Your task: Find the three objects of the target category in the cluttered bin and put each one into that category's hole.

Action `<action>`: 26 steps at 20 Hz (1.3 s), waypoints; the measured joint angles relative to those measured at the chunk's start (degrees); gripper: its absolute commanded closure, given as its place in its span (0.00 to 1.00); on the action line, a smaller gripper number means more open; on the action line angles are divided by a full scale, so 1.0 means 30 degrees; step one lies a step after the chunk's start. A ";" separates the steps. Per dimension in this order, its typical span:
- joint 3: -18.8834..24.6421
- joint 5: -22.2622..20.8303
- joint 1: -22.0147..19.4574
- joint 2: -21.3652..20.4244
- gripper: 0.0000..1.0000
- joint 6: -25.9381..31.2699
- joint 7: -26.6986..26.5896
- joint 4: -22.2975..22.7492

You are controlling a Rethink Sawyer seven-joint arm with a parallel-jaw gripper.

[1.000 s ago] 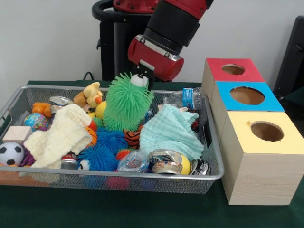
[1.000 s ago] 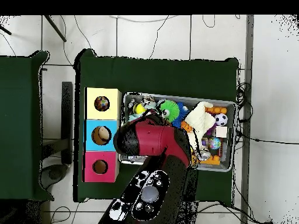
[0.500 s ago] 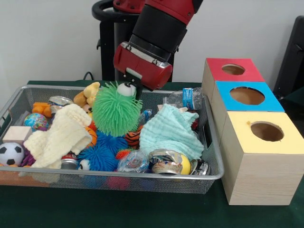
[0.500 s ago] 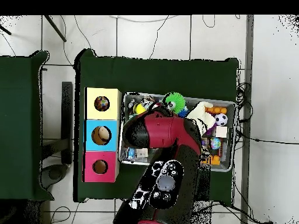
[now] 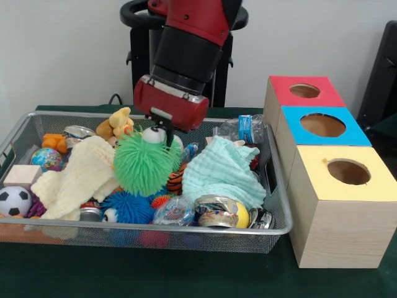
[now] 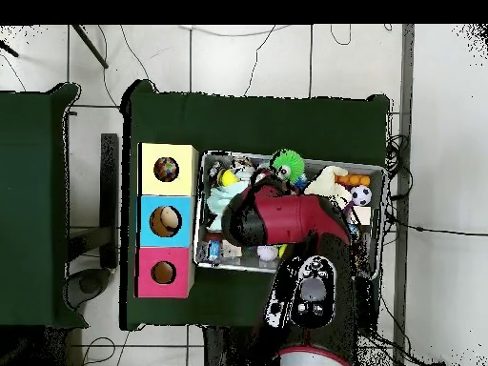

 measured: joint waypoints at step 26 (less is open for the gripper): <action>0.4062 -0.6073 -0.4855 0.0328 1.00 -0.1881 0.0000 0.4635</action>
